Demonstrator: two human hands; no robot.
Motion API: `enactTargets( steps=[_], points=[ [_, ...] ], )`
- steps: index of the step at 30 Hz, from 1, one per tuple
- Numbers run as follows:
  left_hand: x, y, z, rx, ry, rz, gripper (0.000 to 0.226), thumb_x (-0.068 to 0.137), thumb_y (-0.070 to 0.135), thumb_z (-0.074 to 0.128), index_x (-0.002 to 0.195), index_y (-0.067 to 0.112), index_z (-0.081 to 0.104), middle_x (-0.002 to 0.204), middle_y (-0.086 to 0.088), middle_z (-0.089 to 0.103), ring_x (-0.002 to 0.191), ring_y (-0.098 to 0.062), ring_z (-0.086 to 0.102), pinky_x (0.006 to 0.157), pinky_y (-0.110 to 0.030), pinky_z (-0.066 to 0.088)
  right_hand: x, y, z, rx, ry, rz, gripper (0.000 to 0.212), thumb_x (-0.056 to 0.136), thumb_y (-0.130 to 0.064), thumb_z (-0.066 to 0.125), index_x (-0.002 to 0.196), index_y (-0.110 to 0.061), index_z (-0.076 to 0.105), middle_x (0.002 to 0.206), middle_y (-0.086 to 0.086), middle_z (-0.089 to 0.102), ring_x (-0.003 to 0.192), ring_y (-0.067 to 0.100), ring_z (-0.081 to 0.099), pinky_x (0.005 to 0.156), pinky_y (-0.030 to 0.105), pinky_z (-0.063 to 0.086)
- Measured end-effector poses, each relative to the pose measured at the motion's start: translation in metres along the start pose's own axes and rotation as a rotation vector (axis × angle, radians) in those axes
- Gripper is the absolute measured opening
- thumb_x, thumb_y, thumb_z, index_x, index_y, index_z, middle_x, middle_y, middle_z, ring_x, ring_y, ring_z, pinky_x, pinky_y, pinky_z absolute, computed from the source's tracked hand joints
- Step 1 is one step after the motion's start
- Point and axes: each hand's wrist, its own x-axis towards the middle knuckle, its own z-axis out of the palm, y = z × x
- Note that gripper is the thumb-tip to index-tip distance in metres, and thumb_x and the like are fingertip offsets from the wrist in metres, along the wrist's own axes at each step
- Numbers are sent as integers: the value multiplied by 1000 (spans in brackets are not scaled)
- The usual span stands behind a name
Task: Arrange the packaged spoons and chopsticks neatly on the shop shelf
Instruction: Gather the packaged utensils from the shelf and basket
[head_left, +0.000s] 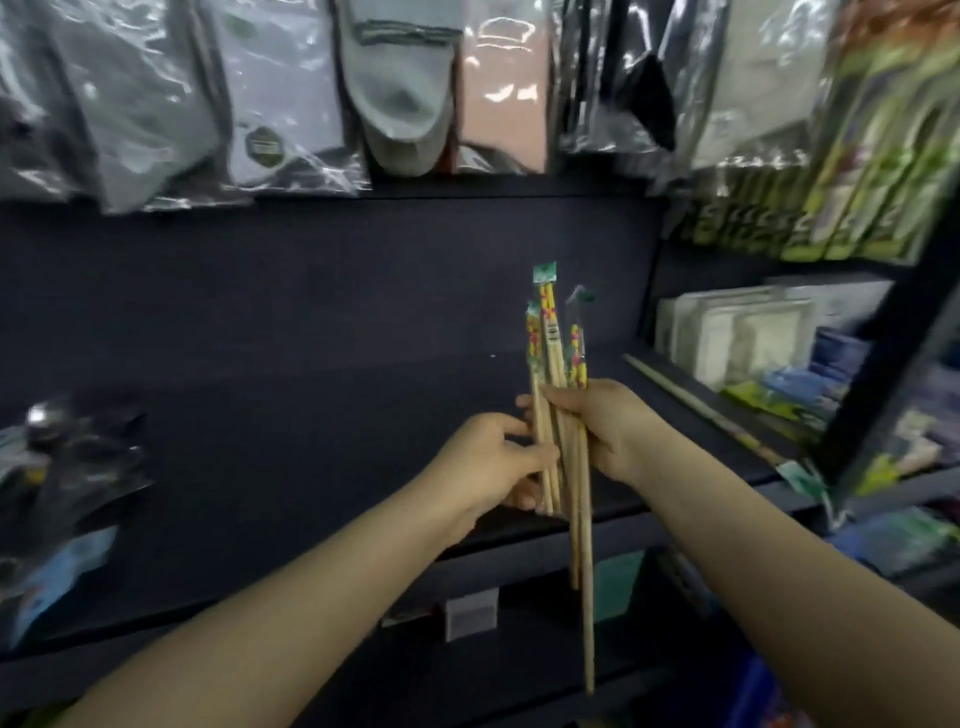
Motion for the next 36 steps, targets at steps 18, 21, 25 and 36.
enactTargets(
  steps=[18,21,25,36],
  points=[
    [80,-8,56,576,91,153,47,85,29,59,130,19,47,131,2,50,117,-12,47,88,-17,34,113,-48,-128,-700,432,-211,43,97,-27,41,129,1,39,124,20,51,115,31,50,95,37,40],
    [64,-9,53,637,27,269,39,88,29,56,126,23,50,130,5,49,117,-9,44,92,-16,32,102,-39,-122,-874,329,-224,47,98,-30,38,136,-3,34,141,18,41,130,34,39,107,39,33],
    [22,-11,34,635,86,488,26,88,21,54,113,24,58,112,14,55,104,0,49,84,-10,35,60,-25,-91,-972,172,-321,33,97,-23,43,123,-7,53,127,16,56,115,27,53,91,33,43],
    [-193,-160,-94,843,281,394,28,87,25,45,107,15,62,92,-1,66,68,-18,63,58,-29,49,-99,88,112,-907,-674,-456,18,96,-9,44,102,-7,61,86,2,66,68,11,59,61,11,46]
  ],
)
